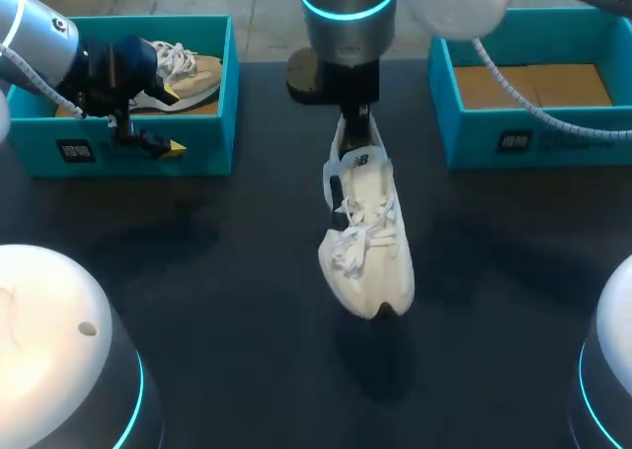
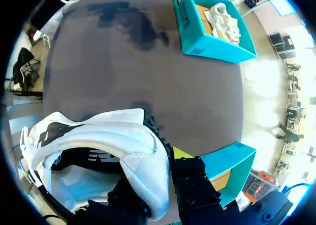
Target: Take the shoe out of the shoebox, open the shoe tongue, remove and reinsert the insole, then place the shoe into the shoebox
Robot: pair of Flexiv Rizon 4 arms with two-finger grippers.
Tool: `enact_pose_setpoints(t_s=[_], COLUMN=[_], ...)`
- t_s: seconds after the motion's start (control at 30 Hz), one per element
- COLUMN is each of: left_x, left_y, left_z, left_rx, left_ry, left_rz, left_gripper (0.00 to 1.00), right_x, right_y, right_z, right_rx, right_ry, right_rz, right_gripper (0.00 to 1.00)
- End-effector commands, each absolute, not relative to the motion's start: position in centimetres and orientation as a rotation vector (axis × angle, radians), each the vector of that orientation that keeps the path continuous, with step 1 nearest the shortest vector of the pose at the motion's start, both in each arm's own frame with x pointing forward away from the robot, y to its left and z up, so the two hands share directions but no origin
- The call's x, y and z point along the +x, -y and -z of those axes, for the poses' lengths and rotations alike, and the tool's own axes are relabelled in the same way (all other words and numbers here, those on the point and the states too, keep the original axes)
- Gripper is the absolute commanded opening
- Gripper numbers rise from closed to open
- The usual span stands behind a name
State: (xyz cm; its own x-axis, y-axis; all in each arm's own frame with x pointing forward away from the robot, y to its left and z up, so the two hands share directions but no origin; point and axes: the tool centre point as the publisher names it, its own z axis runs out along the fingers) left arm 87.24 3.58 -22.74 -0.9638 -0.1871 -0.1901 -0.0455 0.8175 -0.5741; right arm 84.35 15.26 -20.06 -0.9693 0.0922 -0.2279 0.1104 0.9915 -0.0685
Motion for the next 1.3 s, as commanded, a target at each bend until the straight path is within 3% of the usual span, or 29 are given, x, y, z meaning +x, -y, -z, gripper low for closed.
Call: enact_pose_setpoints(t_s=[0.03, 1.03, 1.3], left_x=[87.2, 87.2, 87.2], left_y=[-3.5, -3.5, -3.5], left_z=[22.7, 22.7, 22.7], left_rx=[-0.181, -0.181, -0.181], left_ry=[-2.766, -2.766, -2.766], left_rz=[0.858, 0.858, 0.858], left_gripper=[1.0, 1.0, 1.0], right_x=[84.2, 85.1, 85.8], right_y=[-14.1, -12.3, -8.1], right_z=[18.7, 17.8, 17.6], right_rx=[0.155, 0.152, 0.121], right_ry=[-2.901, -2.899, -2.878], right_rz=[0.108, 0.163, 0.231], right_gripper=[0.0, 0.0, 0.0])
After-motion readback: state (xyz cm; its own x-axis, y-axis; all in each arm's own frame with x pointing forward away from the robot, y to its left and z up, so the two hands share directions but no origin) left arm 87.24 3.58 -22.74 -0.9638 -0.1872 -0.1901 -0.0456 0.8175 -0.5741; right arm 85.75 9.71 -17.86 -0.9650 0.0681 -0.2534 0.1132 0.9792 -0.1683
